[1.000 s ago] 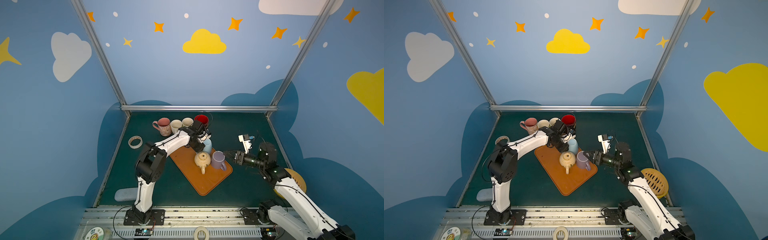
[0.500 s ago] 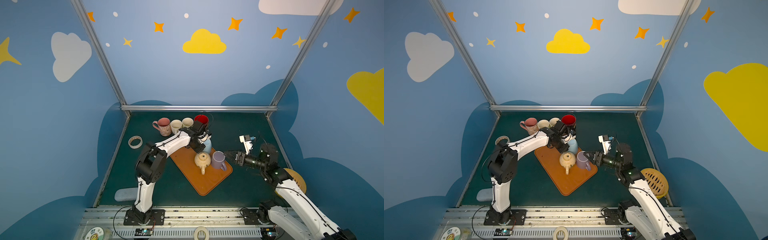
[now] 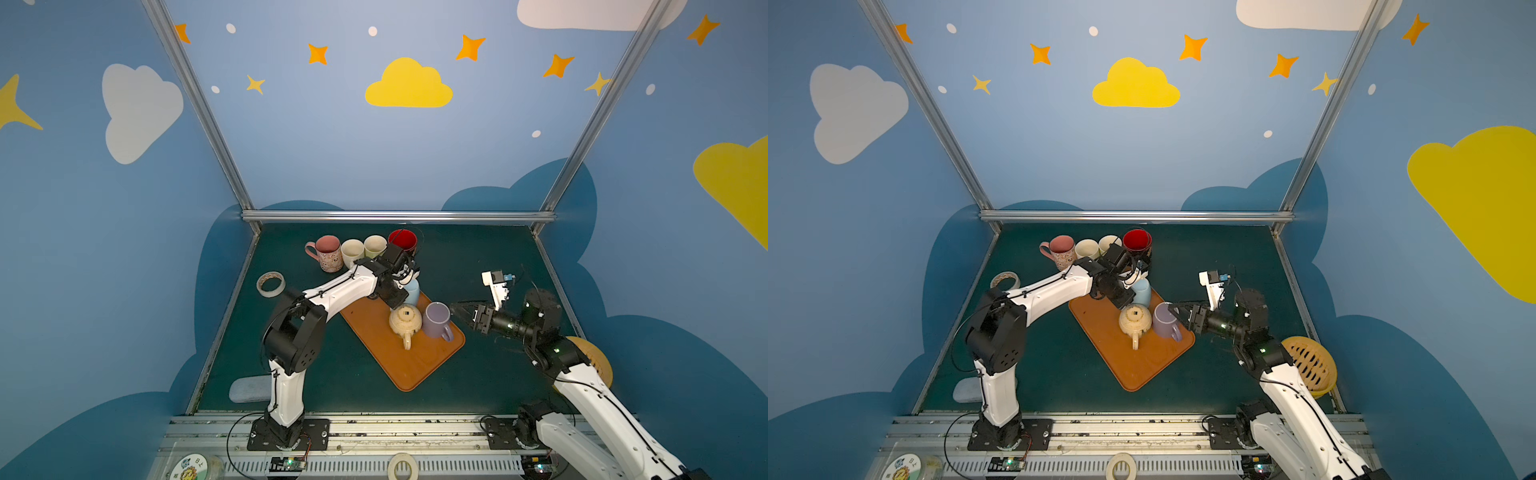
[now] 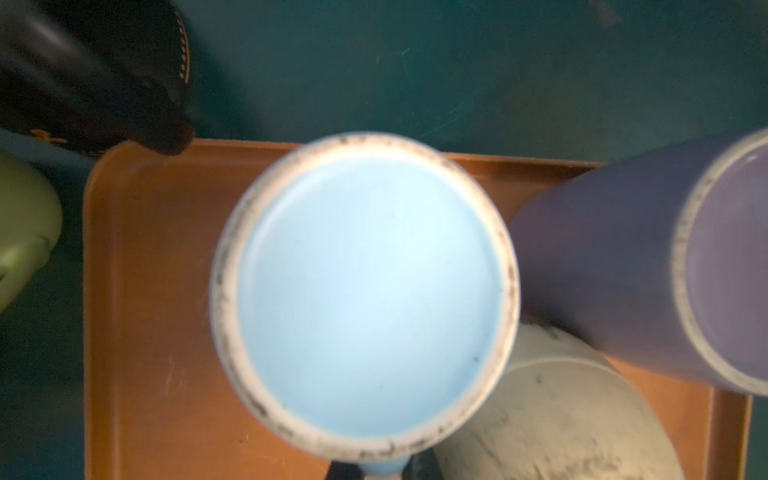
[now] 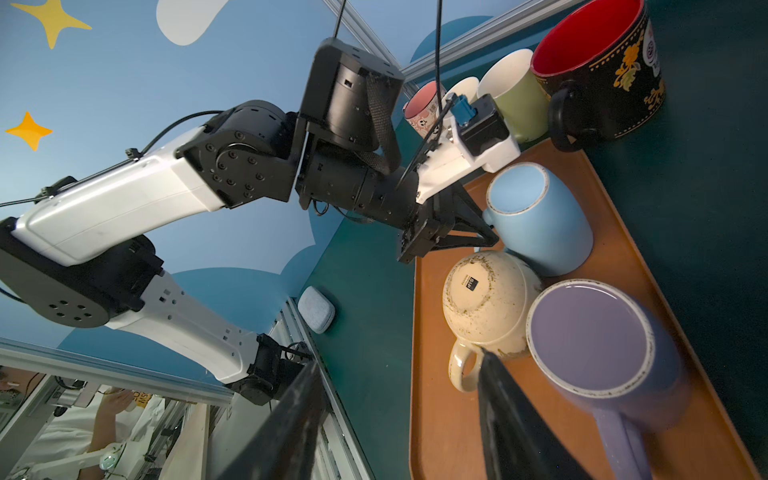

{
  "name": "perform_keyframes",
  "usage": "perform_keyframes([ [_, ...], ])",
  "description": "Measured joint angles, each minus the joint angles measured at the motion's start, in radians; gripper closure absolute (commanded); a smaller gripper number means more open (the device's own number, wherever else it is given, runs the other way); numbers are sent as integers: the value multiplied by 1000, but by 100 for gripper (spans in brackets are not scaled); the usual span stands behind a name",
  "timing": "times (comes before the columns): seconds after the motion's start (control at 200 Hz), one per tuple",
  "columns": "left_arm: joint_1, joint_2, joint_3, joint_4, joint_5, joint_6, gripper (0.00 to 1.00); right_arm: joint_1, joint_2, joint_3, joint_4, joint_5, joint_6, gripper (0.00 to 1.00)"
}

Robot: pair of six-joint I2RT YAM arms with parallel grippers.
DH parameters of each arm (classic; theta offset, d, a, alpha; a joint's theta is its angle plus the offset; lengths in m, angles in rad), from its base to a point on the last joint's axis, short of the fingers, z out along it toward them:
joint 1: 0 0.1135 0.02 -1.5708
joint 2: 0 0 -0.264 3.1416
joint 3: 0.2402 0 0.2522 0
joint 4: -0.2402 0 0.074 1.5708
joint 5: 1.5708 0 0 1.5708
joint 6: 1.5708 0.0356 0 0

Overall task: Turn the mug right side up
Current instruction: 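Lower the left gripper and close it on the light blue mug, then lift the light blue mug off the tray with the left gripper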

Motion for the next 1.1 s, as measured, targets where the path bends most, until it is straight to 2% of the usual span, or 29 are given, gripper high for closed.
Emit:
perform_keyframes([
  [0.26, -1, -99, -2, -5, 15, -23, 96, 0, -4, 0, -8, 7, 1, 45],
  [0.666, -2, -164, -2, -23, 63, -76, 96, 0, -4, -21, -4, 16, 19, 46],
  [0.841, -2, -246, -2, -19, 101, -118, 96, 0, 11, -75, 66, 2, 72, 44],
  [1.096, 2, -358, -6, 30, 153, -204, 96, -11, 28, -127, 217, -47, 164, 35],
])
